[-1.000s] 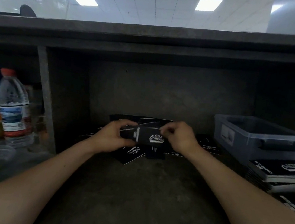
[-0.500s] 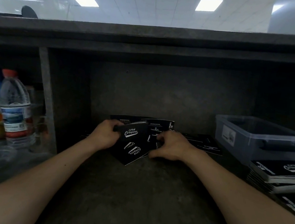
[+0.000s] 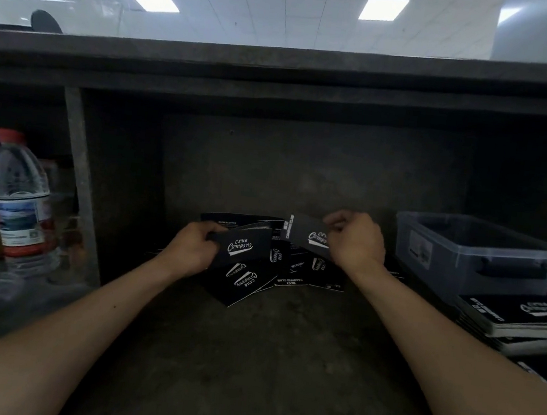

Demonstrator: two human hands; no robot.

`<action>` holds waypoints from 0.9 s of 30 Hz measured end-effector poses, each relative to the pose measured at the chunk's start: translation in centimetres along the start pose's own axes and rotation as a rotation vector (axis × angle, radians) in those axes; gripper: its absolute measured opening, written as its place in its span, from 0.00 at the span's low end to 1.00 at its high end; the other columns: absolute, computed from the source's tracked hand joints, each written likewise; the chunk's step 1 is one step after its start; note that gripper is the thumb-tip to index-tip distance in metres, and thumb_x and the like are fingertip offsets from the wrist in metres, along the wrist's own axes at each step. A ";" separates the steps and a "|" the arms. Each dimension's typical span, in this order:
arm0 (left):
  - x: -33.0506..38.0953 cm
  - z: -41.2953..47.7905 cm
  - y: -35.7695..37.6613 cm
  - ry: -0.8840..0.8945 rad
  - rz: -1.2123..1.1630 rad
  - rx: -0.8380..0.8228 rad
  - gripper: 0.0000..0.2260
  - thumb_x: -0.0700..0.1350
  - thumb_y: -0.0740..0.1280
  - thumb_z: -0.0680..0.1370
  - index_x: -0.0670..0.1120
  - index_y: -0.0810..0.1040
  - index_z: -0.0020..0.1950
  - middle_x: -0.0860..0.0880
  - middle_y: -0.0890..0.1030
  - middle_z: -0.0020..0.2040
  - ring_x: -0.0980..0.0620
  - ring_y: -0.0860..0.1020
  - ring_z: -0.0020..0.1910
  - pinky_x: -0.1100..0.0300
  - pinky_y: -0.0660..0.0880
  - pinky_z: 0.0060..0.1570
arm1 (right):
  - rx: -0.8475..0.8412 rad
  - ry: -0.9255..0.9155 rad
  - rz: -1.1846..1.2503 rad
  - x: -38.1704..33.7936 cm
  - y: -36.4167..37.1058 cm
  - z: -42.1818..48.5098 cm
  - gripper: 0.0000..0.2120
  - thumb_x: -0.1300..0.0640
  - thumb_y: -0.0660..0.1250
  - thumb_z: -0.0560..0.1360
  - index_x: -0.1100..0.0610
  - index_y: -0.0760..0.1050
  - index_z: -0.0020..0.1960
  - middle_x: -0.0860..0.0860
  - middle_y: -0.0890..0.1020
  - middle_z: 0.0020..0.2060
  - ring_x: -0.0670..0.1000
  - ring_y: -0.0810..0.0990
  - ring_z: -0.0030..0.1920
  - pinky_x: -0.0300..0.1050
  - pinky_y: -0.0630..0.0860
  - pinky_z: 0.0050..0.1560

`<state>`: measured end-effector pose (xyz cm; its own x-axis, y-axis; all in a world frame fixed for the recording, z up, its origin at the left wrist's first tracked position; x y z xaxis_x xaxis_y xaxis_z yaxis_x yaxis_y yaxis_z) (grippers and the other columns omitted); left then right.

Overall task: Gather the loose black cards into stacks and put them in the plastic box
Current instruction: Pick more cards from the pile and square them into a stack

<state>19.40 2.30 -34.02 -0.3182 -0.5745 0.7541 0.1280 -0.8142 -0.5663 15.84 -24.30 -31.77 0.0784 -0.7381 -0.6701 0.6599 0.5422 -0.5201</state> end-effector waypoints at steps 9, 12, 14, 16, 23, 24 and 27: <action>1.2 -1.1 0.7 0.164 0.073 -0.154 0.15 0.44 0.76 0.73 0.50 0.81 0.58 0.53 0.84 0.50 0.56 0.82 0.49 0.56 0.80 0.53 | -0.398 -0.090 0.422 -0.6 3.6 -2.3 0.16 0.67 0.79 0.65 0.51 0.79 0.44 0.48 0.83 0.43 0.48 0.82 0.47 0.45 0.79 0.55; 0.8 -0.7 0.4 0.190 0.142 -0.078 0.11 0.38 0.72 0.77 0.45 0.82 0.59 0.49 0.84 0.54 0.53 0.81 0.54 0.53 0.78 0.58 | -0.320 -0.028 0.438 -0.3 3.7 -1.8 0.19 0.61 0.81 0.65 0.53 0.77 0.51 0.50 0.81 0.49 0.50 0.81 0.51 0.48 0.79 0.57; 0.5 -0.2 -0.1 0.121 0.095 0.009 0.12 0.36 0.69 0.78 0.45 0.81 0.60 0.47 0.84 0.54 0.50 0.81 0.54 0.54 0.78 0.58 | -0.327 -0.088 0.228 0.3 3.8 -1.6 0.21 0.55 0.77 0.71 0.54 0.76 0.61 0.51 0.81 0.57 0.50 0.79 0.57 0.48 0.75 0.63; 0.2 0.1 -0.6 0.039 0.011 0.080 0.13 0.35 0.66 0.78 0.44 0.81 0.61 0.45 0.84 0.52 0.48 0.82 0.52 0.51 0.79 0.57 | -0.476 -0.242 -0.036 0.7 4.3 -2.0 0.23 0.49 0.71 0.76 0.52 0.74 0.69 0.51 0.77 0.66 0.51 0.75 0.66 0.44 0.70 0.68; 0.0 0.2 -0.3 -0.024 0.037 0.074 0.12 0.36 0.63 0.79 0.43 0.82 0.58 0.41 0.84 0.51 0.44 0.83 0.52 0.49 0.80 0.56 | -0.496 -0.256 -0.278 0.9 4.3 -1.5 0.24 0.33 0.66 0.73 0.54 0.82 0.40 0.50 0.82 0.37 0.48 0.80 0.40 0.42 0.72 0.41; -0.1 0.2 -0.2 -0.031 0.035 0.058 0.12 0.36 0.63 0.78 0.44 0.82 0.58 0.41 0.85 0.50 0.43 0.83 0.50 0.50 0.81 0.53 | -0.481 -0.246 -0.284 1.1 4.2 -1.5 0.24 0.32 0.70 0.69 0.54 0.81 0.39 0.49 0.83 0.37 0.47 0.80 0.39 0.42 0.73 0.40; -0.3 0.3 -0.1 -0.018 0.087 0.000 0.13 0.35 0.67 0.76 0.46 0.82 0.58 0.44 0.85 0.50 0.48 0.83 0.46 0.57 0.79 0.49 | -0.485 -0.177 -0.268 1.3 4.3 -1.5 0.25 0.34 0.77 0.62 0.51 0.80 0.49 0.45 0.81 0.46 0.49 0.80 0.50 0.42 0.75 0.48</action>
<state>19.83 2.55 -34.12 -0.2890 -0.6447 0.7077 0.1541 -0.7610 -0.6302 17.63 -22.36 -35.71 0.1068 -0.9082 -0.4046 0.2596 0.4183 -0.8704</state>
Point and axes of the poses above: each hand's wrist, its own z-axis towards the middle knuckle, its own y-axis out of the palm, x = y × z, the point moved 2 cm from there along z, towards the middle knuckle
